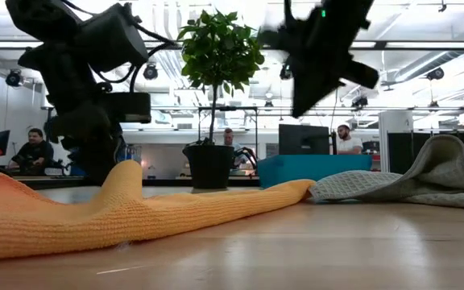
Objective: Fold microfiber towels
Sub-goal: Fold the orange microfiber towel
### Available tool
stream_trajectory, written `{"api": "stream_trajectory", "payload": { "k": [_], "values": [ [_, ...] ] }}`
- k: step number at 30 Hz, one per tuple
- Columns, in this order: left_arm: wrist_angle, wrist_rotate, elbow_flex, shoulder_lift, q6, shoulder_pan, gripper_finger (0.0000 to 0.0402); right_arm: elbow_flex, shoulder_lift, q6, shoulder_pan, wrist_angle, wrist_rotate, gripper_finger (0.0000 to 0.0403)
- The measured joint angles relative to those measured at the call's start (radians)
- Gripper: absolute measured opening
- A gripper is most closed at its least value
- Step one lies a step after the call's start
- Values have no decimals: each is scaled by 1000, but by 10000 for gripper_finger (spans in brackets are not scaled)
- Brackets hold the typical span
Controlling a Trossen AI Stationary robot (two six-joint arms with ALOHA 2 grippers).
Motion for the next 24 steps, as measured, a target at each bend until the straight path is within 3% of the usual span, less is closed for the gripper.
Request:
{"api": "stream_trajectory", "payload": {
  "k": [5,11,14,19,24],
  "values": [
    [43,28,46,0,14,-34,0,-2,4,-8,75,96,-41,8],
    [240,72,149,47,151,0,0,-2,-9,-11,196,95,-29,9],
    [242,81,222,128,180,58,0,-3,-9,-4,254,94,-27,9],
    [231,201,370,336,220,130,0,-3,-9,77,339,84,11,9],
    [107,171,520,493,191,156,0,-3,-9,191,414,45,19,9]
  ]
}}
